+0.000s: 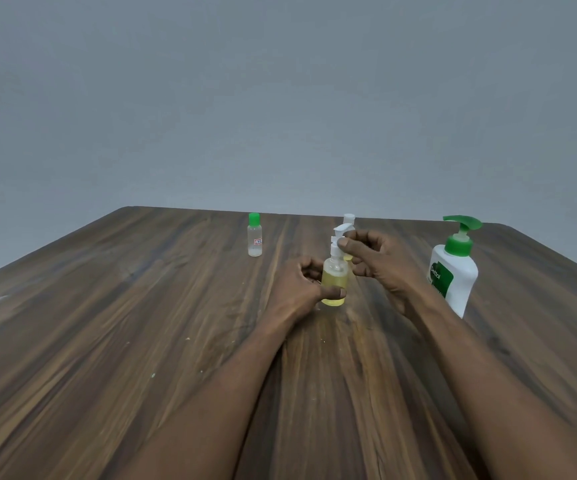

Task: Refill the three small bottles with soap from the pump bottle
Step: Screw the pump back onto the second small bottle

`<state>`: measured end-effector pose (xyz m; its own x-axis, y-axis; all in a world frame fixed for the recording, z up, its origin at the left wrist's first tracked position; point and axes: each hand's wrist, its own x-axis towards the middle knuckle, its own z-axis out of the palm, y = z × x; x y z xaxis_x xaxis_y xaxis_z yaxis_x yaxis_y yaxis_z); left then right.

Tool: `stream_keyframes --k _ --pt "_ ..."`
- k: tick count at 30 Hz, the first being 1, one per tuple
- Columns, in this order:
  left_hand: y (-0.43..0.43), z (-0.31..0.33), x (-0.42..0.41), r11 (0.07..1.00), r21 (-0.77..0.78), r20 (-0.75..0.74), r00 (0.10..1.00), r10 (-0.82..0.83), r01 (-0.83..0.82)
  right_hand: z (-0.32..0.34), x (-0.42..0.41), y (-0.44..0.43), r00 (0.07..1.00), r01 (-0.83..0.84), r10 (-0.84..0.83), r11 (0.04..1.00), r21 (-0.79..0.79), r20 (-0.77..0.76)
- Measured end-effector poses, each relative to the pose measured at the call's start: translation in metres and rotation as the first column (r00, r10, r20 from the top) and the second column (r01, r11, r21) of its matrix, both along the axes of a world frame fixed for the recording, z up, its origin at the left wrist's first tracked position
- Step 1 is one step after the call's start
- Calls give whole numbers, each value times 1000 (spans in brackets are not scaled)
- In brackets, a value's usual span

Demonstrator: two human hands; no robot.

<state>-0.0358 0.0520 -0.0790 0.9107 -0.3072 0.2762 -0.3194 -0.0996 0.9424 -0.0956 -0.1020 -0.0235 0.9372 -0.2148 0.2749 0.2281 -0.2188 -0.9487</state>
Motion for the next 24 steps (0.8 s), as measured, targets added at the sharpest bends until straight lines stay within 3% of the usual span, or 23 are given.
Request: stream_keyframes --k 5,11,15,18,24 --pt "-1 0 -1 1000 5 6 1000 -8 8 -1 -3 -3 999 -35 36 998 -59 11" --pt "1 -2 0 1000 3 10 1000 -25 25 -5 2 5 995 101 -96 982 -157 41" --pt "1 -1 1 999 -7 5 999 -49 49 1 -1 -1 998 19 -12 992 -126 60" --pt "2 -2 0 996 14 7 997 -83 83 1 -3 -3 997 -22 37 979 -203 70" --pt "1 -3 -1 997 24 17 997 -79 78 -1 3 3 991 105 -89 980 -167 99"
